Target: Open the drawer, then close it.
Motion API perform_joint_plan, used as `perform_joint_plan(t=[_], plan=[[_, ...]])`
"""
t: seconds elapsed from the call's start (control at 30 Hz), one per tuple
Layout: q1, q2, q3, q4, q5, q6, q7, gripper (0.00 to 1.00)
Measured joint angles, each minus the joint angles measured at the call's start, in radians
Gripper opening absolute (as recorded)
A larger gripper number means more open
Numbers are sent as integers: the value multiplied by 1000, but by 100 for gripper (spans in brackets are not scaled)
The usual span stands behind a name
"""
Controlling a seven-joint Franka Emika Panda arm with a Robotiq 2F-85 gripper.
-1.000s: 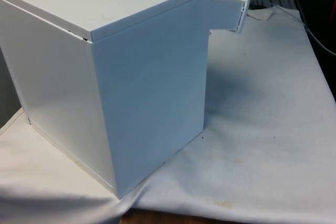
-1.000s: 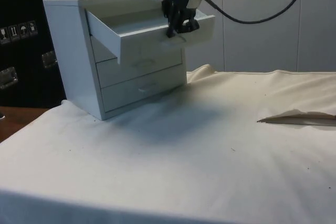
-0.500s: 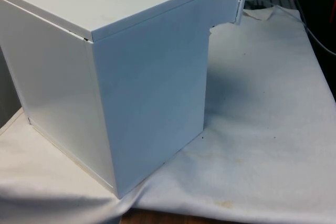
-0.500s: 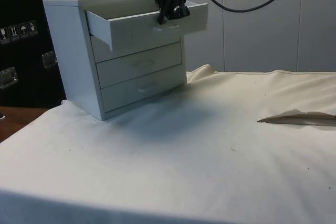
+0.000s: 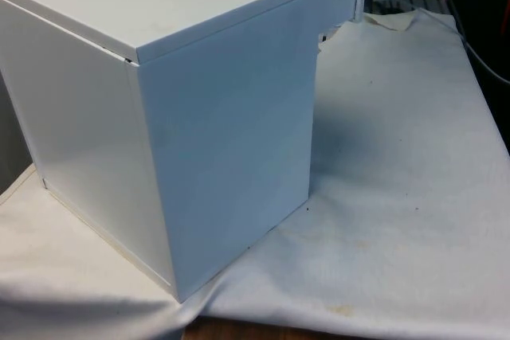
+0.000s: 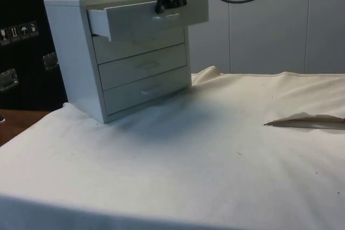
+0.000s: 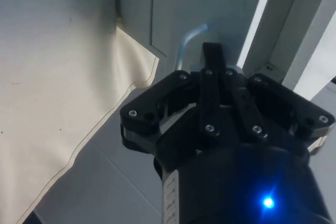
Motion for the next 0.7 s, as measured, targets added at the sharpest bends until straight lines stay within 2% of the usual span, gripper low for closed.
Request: perform_joint_plan(t=[0.17, 0.3, 0.7], plan=[[-1, 3, -8, 5, 0, 1, -1, 0], [-1, 25, -45, 30, -1, 37, -17, 0], [-1, 108, -104, 92, -1, 114, -23, 0]])
